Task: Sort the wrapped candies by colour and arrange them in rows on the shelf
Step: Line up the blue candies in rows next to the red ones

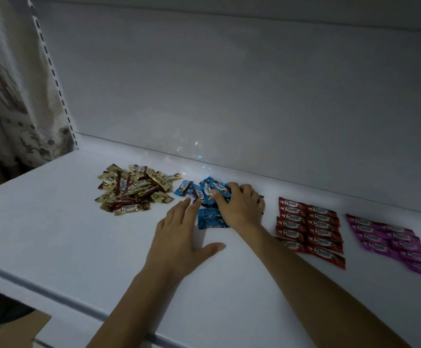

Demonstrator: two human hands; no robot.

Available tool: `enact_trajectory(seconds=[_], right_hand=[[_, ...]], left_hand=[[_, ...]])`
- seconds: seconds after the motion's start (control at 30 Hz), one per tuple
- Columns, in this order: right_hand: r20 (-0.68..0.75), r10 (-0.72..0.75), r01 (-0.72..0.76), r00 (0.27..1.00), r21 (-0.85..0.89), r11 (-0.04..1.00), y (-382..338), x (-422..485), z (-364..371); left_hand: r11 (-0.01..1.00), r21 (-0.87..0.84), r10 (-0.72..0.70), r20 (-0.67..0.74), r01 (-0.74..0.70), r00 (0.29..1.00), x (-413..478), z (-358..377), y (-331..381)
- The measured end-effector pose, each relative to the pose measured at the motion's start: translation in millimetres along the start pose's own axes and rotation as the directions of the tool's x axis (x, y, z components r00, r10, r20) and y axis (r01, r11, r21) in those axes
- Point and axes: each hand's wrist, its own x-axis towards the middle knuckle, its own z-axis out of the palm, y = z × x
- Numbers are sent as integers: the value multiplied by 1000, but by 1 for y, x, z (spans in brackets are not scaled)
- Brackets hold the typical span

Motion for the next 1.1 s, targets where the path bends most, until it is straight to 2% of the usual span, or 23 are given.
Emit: enact_trajectory(seconds=[0.17, 0.3, 0.47, 0.6, 0.67, 0.73, 0.8, 0.9, 1.0, 1.1], right_hand=[[-53, -23, 23, 998, -9, 1000, 2, -1, 3], [-78, 31, -30, 997, 19, 999, 2, -1, 3], [-54, 54, -50, 997, 75, 996, 2, -1, -1], [-89, 82, -75, 993, 75, 994, -1, -1, 1], [-136, 69, -54, 988, 107, 993, -1, -2, 3], [-177, 45, -18, 983, 148, 989, -2, -2, 4], [-150, 50, -30, 987, 133, 991, 0, 0, 5], [-104, 82, -72, 991, 93, 993, 1, 3, 6], [-108, 69, -61, 992, 74, 995, 1, 3, 7], [-93, 89, -79, 992, 107, 991, 1, 3, 6]], left_hand=[[999, -16, -40, 28, 41, 999, -4, 1, -1], [999, 2, -52, 54, 52, 997, -6, 0, 2], [1000, 13, -25, 52, 25, 998, -6, 1, 1], [1000, 29, -11, 76, 9, 997, -5, 4, -1], [999, 43, 17, 87, -21, 996, 1, 6, -4], [996, 25, 89, 33, -90, 995, 14, 10, -9], [990, 0, 144, -17, -144, 989, 32, 11, -11], [982, 57, 176, 66, -180, 982, 65, 10, -15], [975, 105, 169, 231, -197, 958, 91, 10, -17], [976, 88, 159, 337, -200, 928, 106, 13, -18]])
